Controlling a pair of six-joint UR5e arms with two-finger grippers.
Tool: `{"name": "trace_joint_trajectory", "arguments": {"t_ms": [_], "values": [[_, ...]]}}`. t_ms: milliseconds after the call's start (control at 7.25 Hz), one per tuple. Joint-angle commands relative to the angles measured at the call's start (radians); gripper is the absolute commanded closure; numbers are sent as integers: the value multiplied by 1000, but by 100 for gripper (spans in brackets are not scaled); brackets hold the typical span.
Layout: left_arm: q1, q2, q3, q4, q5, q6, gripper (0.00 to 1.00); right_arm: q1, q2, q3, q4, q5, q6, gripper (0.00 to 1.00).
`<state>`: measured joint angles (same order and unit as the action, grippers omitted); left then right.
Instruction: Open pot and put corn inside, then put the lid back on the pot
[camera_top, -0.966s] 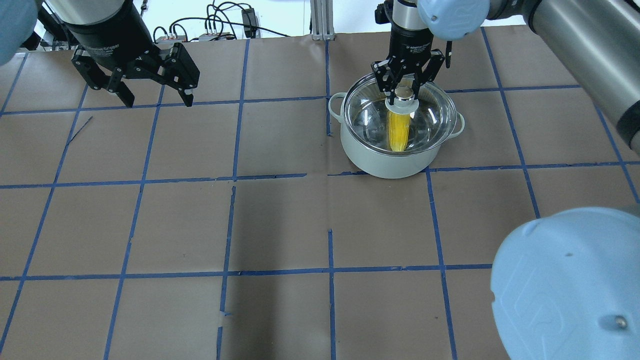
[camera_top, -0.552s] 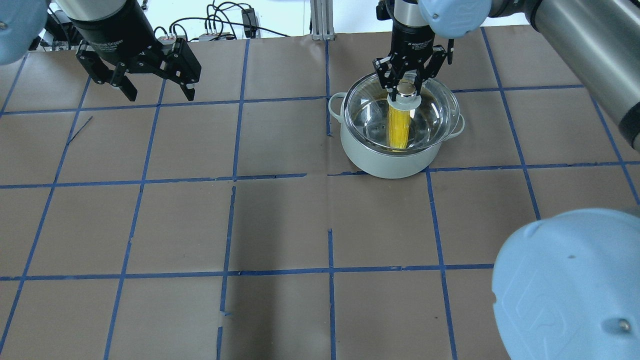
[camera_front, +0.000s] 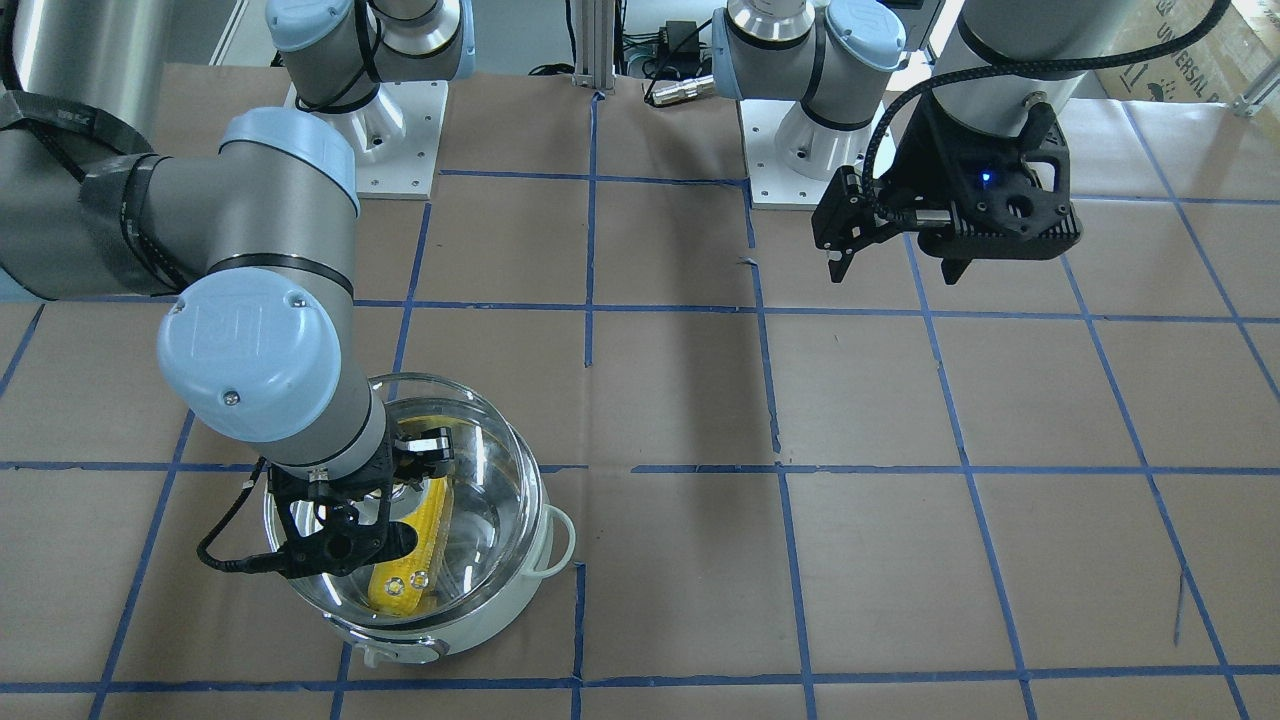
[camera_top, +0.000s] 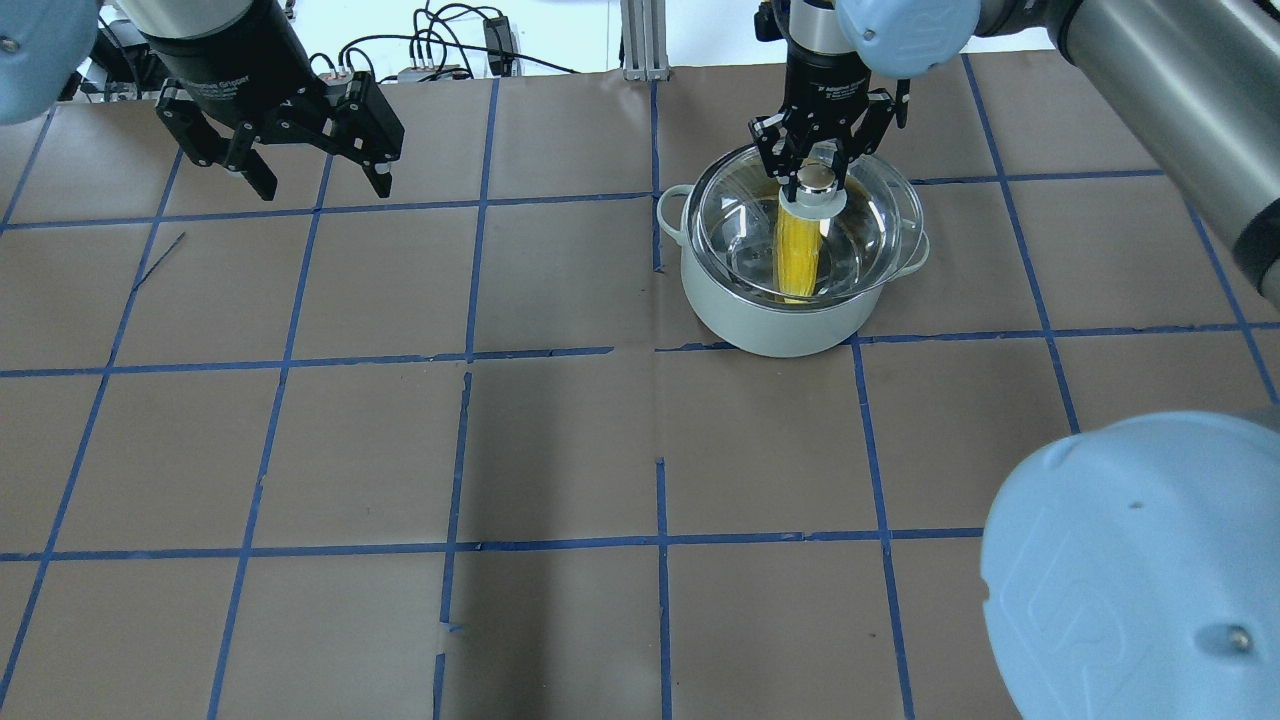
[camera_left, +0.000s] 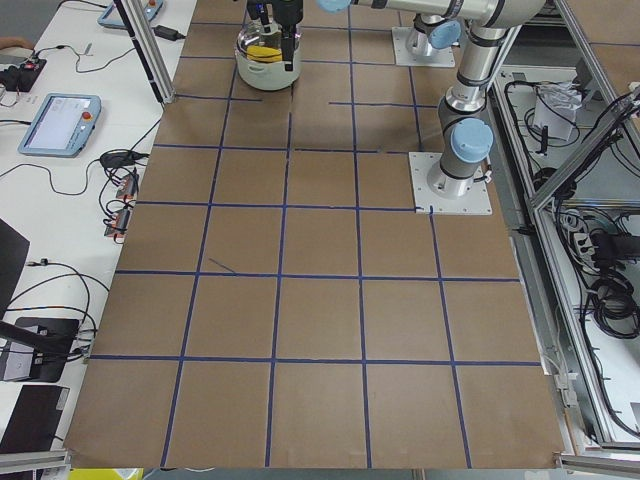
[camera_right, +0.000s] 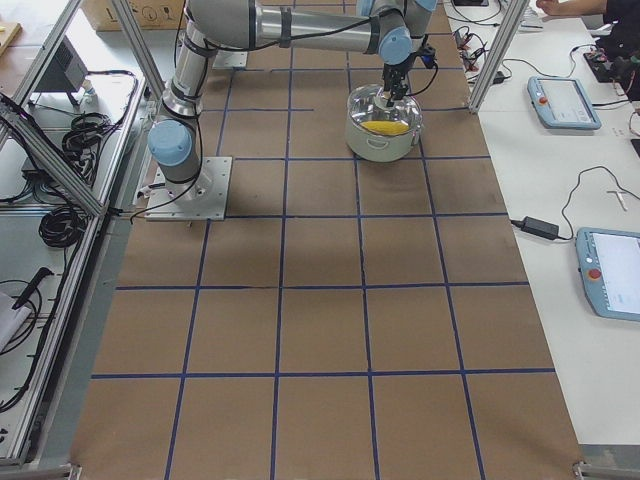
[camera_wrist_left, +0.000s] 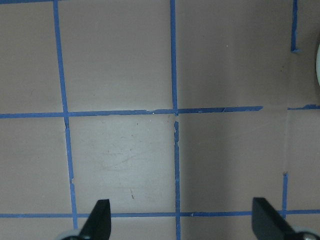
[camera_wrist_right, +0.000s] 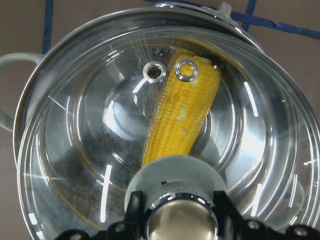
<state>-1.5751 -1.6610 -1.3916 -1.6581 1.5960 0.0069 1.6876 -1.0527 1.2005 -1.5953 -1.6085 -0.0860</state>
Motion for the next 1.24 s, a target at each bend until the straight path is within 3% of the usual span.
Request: {"name": "trace_joint_trajectory", "arguments": {"t_ms": [0,1103], "values": [[0,1,2,0,-1,-1,0,0,2,-7,-2,1,3,83],[0,3,3,0,-1,-1,0,7,-1,-6,-15,16,15,82]]}}
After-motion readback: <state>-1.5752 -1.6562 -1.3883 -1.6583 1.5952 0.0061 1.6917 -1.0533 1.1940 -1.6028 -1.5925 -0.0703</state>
